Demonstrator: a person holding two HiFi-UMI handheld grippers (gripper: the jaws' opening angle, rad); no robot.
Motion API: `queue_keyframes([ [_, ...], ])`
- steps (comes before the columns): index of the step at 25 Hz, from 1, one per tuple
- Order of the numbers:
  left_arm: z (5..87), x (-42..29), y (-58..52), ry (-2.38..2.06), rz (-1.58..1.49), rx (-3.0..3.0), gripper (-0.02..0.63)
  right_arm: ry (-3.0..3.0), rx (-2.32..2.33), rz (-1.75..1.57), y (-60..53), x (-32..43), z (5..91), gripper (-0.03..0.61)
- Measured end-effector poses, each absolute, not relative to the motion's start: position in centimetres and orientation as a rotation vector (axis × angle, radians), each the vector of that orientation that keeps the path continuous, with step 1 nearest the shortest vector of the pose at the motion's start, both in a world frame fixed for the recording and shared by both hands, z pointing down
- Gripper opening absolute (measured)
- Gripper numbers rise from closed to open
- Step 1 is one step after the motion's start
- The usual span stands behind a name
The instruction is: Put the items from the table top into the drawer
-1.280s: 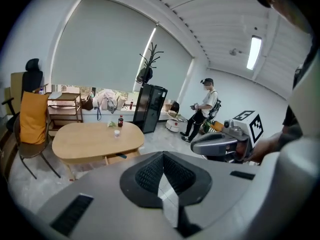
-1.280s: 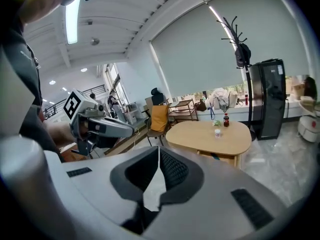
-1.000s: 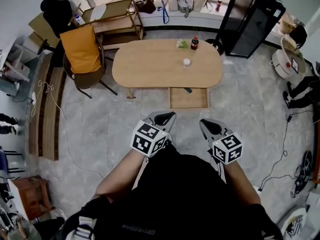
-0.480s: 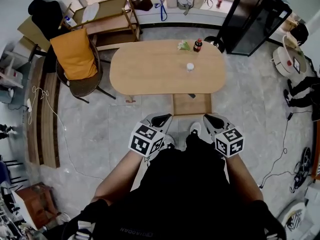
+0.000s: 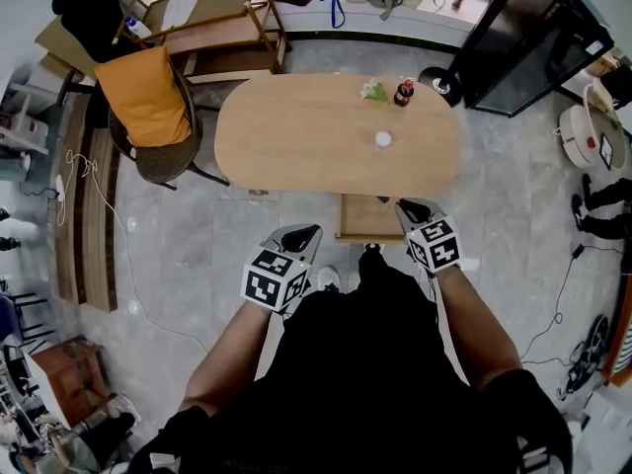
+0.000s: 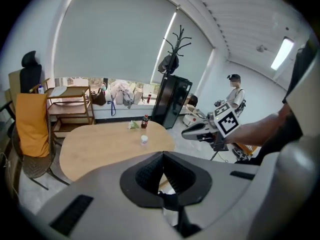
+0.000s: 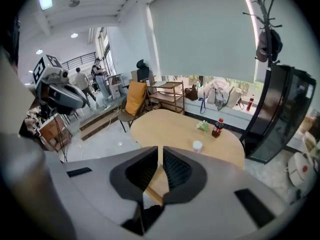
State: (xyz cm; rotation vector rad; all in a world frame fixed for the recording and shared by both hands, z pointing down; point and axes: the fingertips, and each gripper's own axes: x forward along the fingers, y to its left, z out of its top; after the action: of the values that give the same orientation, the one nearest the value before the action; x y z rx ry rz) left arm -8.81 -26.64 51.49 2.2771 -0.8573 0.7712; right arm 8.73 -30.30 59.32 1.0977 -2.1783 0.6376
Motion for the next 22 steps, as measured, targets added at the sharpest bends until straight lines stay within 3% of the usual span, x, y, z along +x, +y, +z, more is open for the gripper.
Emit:
queue_keyframes([
  [4, 54.8, -7.6, -30.0, -0.891, 0.858, 2.185, 0.000, -2.092, 1.008, 0.701, -35.2, 10.9, 67.8, 0.022],
  [10, 58.1, -6.3, -32.7, -0.939, 0.929, 2.043, 0.000, -1.961, 0.865, 0.751, -42.2, 13.2, 79.0, 0.104],
  [13, 59.7, -6.0, -33.3, -0.966, 0.935, 1.982, 0.000, -1.927, 0.847, 0.712, -46.5, 13.7, 82.5, 0.140],
  [17, 61.1, -5.7, -33.8, -0.993, 0.919, 1.909, 0.000, -1.894, 0.816, 0.652, -51.7, 13.7, 85.6, 0.237],
  [22, 62.4, -5.9, -33.2, -1.022, 0.919, 1.840, 0.000, -1.878, 0.752, 0.604, -54.7, 12.8, 88.9, 0.276],
])
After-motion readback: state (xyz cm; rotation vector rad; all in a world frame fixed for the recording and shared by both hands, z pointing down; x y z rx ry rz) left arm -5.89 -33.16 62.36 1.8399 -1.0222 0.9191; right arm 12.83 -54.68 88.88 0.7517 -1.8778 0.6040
